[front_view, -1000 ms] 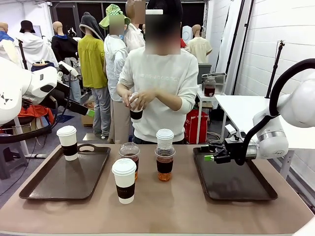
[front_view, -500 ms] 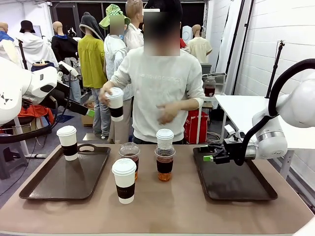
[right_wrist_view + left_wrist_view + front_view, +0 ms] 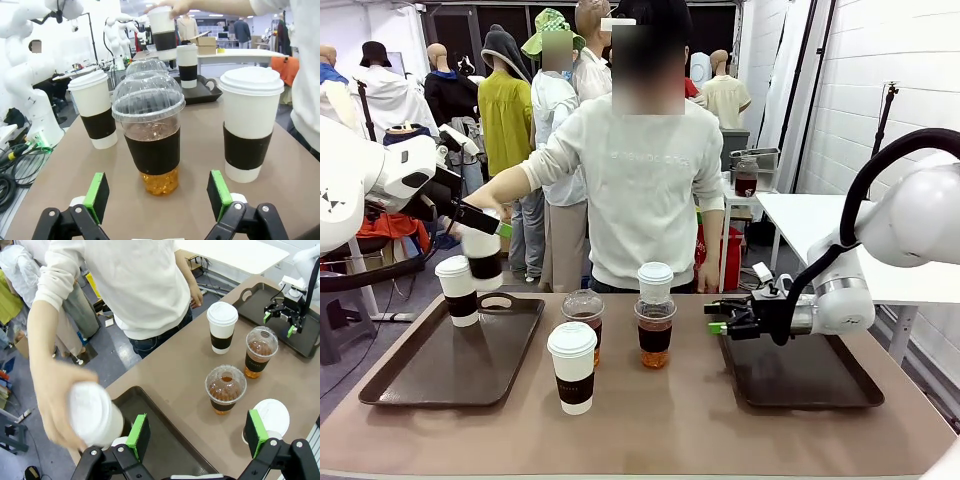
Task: Distribute the coffee onto the tray.
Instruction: Pick up one iced Americano and place it on the right Handle tray.
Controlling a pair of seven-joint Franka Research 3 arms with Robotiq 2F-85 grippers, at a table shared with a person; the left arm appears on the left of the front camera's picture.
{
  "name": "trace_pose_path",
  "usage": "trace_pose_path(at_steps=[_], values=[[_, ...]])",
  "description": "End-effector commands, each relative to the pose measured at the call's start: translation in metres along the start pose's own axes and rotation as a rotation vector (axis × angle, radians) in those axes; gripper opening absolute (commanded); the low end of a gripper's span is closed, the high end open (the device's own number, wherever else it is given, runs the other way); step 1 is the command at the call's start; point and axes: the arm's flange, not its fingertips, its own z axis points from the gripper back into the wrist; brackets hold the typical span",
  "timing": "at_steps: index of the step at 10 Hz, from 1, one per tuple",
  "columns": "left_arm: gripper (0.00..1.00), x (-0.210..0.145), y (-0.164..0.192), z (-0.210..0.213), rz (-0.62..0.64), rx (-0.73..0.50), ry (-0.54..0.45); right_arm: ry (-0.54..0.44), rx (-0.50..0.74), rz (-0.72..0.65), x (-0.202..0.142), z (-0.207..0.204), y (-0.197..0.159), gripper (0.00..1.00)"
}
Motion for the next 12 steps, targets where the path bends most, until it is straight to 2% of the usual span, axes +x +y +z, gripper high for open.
trace_pose_path(at_steps=[1, 9, 12], values=[[1.00, -0.001, -0.001, 0.000, 0.003, -0.012, 0.000, -0.003, -0.028, 0.039, -0.008, -0.015, -0.006, 1.00], [1.00, -0.001, -0.001, 0.000, 0.003, -0.012, 0.000, 0.006, -0.024, 0.032, -0.024, -0.064, -0.016, 1.00], [1.00, -0.001, -0.001, 0.000, 0.003, -0.012, 0.000, 0.018, 0.023, 0.011, -0.027, -0.081, -0.014, 1.00]])
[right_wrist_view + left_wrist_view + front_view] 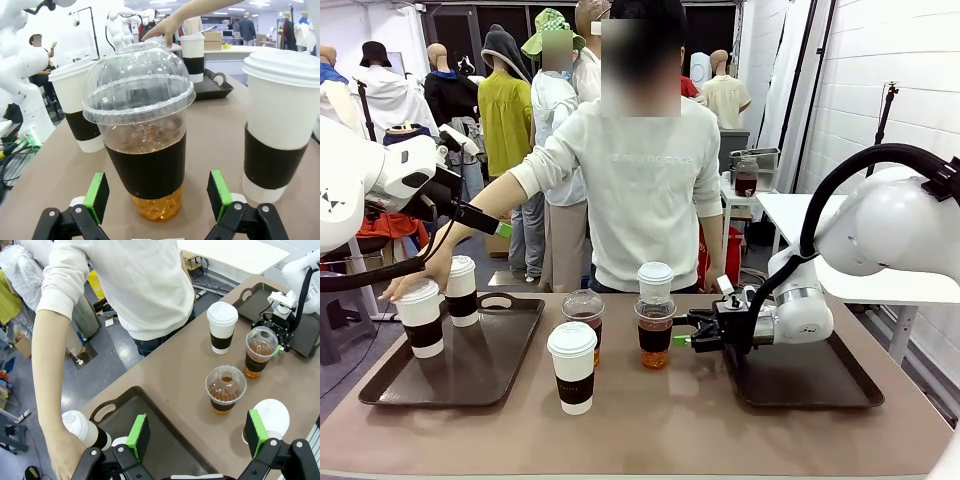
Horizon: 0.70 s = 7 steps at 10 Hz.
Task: Distribute the coffee onto the tray.
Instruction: Pick up one iced Americano and place it on the right Handle tray.
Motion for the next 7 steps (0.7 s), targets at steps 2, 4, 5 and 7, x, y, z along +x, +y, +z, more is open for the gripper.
trace_pose_path(at_steps=[2, 4, 5, 7], values=[[1.00, -0.001, -0.001, 0.000, 0.003, -0.012, 0.000, 0.004, 0.008, 0.001, -0.002, -0.013, -0.005, 1.00], [1.00, -0.001, -0.001, 0.000, 0.003, -0.012, 0.000, 0.003, 0.023, -0.005, -0.002, -0.017, -0.006, 1.00], [1.00, -0.001, -0.001, 0.000, 0.003, -0.012, 0.000, 0.006, 0.030, -0.004, -0.002, -0.021, -0.005, 1.00], [1.00, -0.001, -0.001, 0.000, 0.003, -0.012, 0.000, 0.005, 0.046, -0.010, -0.001, -0.026, -0.006, 1.00]])
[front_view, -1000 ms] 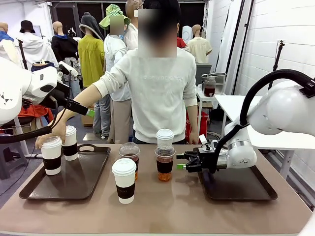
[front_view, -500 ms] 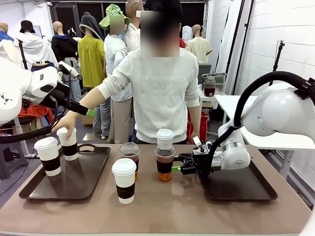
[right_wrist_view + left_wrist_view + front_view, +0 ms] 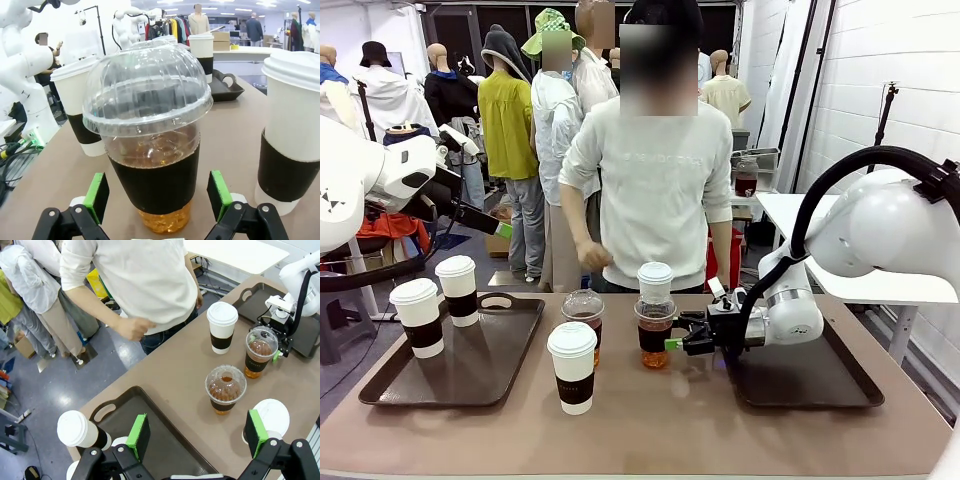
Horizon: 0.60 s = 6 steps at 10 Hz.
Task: Distribute the coffee onto the tray.
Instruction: Pick up one iced Americano and place it on the right Handle tray.
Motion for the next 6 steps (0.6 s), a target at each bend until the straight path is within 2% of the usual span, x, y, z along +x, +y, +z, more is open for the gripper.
trace_pose_path(at_steps=[1, 6], values=[[1.00, -0.001, -0.001, 0.000, 0.003, -0.012, 0.000, 0.010, 0.018, -0.014, 0.001, -0.010, -0.007, 1.00], [1.00, -0.001, -0.001, 0.000, 0.003, -0.012, 0.000, 0.011, 0.054, -0.038, 0.004, -0.024, -0.010, 1.00]])
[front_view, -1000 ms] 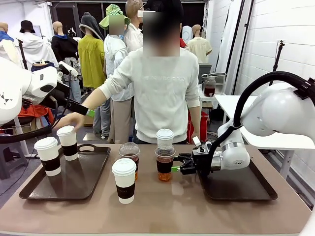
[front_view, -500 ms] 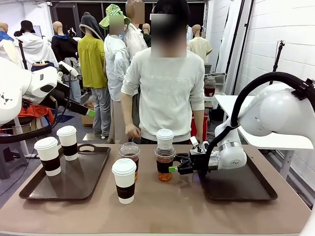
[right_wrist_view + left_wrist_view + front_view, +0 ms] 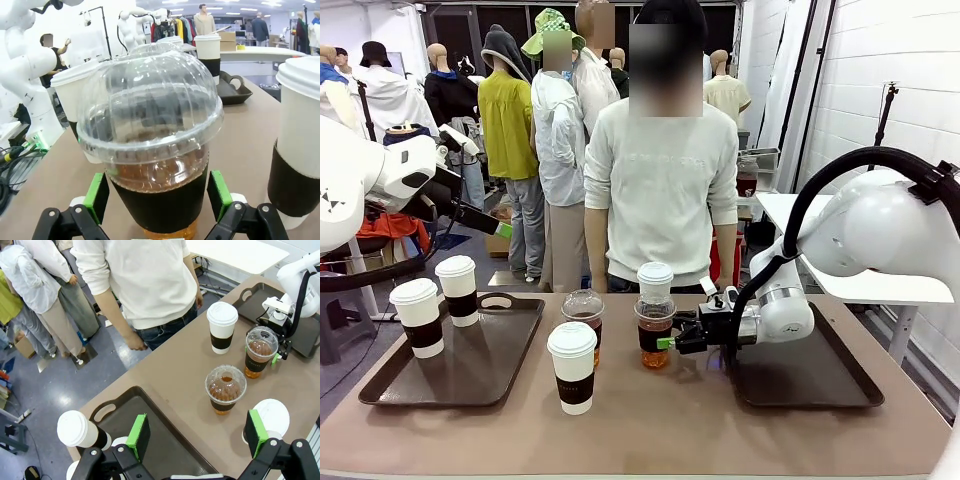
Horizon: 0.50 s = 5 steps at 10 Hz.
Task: Distribute the coffee onto the tray.
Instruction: Pick up one iced Americano and place it on the right Handle tray.
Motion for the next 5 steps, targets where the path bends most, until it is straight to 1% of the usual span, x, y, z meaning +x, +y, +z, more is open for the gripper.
trace_pose_path(at_steps=[1, 4, 5], values=[[1.00, -0.0006, -0.0005, 0.0003, 0.003, -0.012, 0.000, 0.015, 0.024, -0.033, 0.0003, -0.0099, -0.0092, 1.00], [1.00, -0.0006, -0.0005, 0.0003, 0.003, -0.012, 0.000, 0.018, 0.035, -0.047, 0.0002, -0.0134, -0.0091, 1.00], [1.00, -0.0006, -0.0005, 0.0003, 0.003, -0.012, 0.000, 0.031, 0.037, -0.063, 0.0006, -0.0142, -0.0087, 0.86]])
